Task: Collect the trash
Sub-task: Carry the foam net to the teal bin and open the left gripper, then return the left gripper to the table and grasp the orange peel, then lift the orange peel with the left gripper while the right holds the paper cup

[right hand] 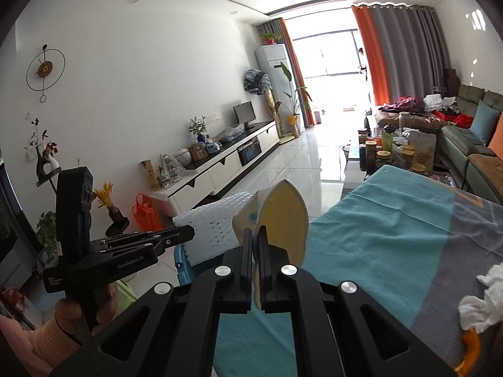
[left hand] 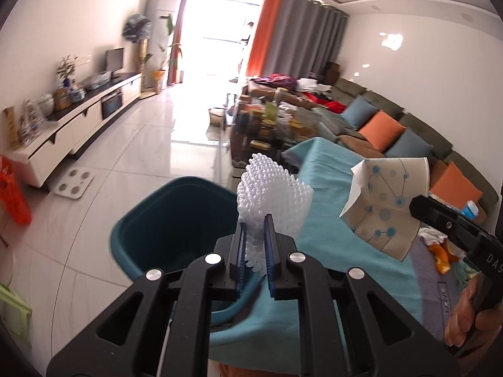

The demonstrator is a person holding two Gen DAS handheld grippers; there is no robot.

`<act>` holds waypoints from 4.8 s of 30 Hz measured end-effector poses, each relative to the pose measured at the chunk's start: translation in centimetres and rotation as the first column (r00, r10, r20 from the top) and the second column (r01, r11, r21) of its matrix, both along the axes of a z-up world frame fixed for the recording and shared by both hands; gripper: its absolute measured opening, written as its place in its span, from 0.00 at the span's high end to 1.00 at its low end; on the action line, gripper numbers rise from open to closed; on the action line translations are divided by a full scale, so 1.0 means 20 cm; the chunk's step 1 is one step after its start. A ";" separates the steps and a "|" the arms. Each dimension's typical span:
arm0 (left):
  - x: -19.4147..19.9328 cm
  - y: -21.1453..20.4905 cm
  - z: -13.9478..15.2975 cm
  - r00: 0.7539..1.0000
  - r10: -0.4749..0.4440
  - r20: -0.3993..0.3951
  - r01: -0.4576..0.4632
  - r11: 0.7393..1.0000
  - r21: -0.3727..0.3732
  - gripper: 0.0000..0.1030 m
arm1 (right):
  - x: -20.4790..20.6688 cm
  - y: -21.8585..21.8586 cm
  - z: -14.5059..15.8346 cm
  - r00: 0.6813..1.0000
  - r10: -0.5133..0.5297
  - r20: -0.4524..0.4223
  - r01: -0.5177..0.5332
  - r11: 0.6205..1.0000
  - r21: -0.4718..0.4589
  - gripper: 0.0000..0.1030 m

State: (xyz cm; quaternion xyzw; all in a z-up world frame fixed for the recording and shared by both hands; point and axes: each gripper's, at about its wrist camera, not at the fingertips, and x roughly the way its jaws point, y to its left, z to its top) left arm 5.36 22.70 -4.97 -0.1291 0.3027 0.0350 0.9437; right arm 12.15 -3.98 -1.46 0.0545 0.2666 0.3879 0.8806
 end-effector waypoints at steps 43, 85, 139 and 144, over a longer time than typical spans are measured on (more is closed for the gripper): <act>0.10 -0.16 -0.10 0.995 -0.097 0.026 0.096 0.995 0.033 0.34 | 0.03 0.03 -0.08 0.998 -0.043 -0.049 0.039 0.997 -0.070 0.77; 0.26 -1.44 -0.25 0.832 -0.546 -0.100 0.554 0.826 0.102 0.29 | -0.30 -1.15 -0.31 0.867 -0.495 -0.057 0.485 0.865 -0.126 0.73; 0.34 -1.60 -0.27 0.747 -0.644 -0.164 0.654 0.756 0.010 0.82 | -0.17 -1.61 -0.38 0.717 -0.632 -0.293 0.667 0.745 0.027 0.46; 0.34 -1.56 -0.27 0.754 -0.637 -0.162 0.645 0.764 -0.001 0.83 | -0.18 -1.56 -0.36 0.739 -0.613 -0.279 0.644 0.765 0.024 0.46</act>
